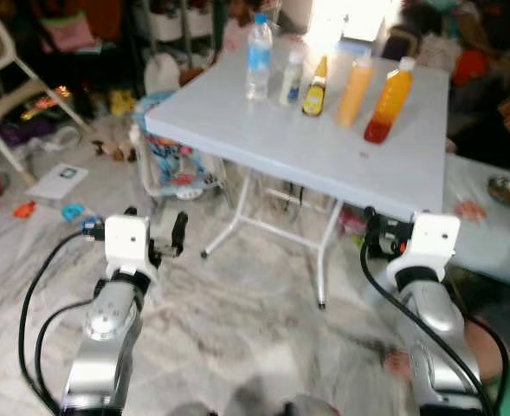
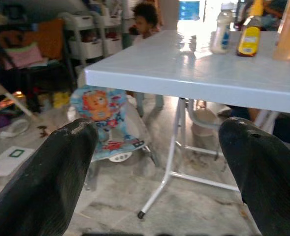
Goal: Restocking fridge
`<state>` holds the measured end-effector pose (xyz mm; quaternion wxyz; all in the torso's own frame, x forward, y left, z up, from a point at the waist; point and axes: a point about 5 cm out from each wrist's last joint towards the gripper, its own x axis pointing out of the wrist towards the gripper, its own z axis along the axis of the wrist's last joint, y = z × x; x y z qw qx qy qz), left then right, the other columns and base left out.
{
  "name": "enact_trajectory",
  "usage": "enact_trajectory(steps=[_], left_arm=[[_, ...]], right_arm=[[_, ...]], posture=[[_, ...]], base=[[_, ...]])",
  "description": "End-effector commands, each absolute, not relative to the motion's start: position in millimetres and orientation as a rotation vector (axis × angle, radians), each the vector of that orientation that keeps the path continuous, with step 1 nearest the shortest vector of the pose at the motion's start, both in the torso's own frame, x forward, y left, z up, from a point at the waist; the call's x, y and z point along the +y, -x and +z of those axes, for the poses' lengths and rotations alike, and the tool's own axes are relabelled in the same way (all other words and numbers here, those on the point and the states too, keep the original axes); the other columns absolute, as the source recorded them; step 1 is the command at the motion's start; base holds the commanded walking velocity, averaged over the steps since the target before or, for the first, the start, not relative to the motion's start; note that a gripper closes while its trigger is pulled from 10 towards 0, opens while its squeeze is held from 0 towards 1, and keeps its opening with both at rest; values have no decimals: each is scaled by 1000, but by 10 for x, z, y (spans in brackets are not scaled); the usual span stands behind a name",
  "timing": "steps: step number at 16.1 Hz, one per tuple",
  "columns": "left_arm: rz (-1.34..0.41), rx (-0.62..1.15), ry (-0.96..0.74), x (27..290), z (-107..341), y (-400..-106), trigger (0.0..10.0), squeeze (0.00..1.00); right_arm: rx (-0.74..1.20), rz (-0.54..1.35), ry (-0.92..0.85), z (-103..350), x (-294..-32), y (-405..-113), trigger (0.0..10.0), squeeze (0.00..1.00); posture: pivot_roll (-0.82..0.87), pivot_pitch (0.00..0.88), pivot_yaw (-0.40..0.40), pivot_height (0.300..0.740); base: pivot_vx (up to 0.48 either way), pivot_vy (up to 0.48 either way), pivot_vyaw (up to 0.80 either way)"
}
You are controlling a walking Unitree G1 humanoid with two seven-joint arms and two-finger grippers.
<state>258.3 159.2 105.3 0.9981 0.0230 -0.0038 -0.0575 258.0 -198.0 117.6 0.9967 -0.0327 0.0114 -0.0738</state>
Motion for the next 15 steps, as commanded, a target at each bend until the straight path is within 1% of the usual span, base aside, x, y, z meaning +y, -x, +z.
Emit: enact_trajectory(steps=[1,4,7,13,15], left_arm=[[-147,-35,-50,1523,1104,-2598,10000,0],[-168,-47,-54,1490,1127,-2601,10000,0],[-111,-70,-59,1540,1165,-2628,10000,0],[-112,-77,-74,1553,1190,-2655,10000,0],[-162,-92,-54,1480,1214,-2654,10000,0]], right_arm=[[7,-165,77,1223,-2034,-2572,10000,0],[9,-157,78,1226,-2024,-2583,10000,0],[0,-139,84,1253,-2005,-2610,10000,0],[-5,-137,80,1246,-1960,-2595,10000,0],[-3,-143,77,1238,-1970,-2588,10000,0]], posture=[[-6,0,-33,740],[-6,0,-41,740],[-2,0,-53,740],[-1,0,-30,740],[-4,0,-26,740]], base=[[0,0,0],[0,0,0],[0,0,0],[0,0,0],[315,0,213]])
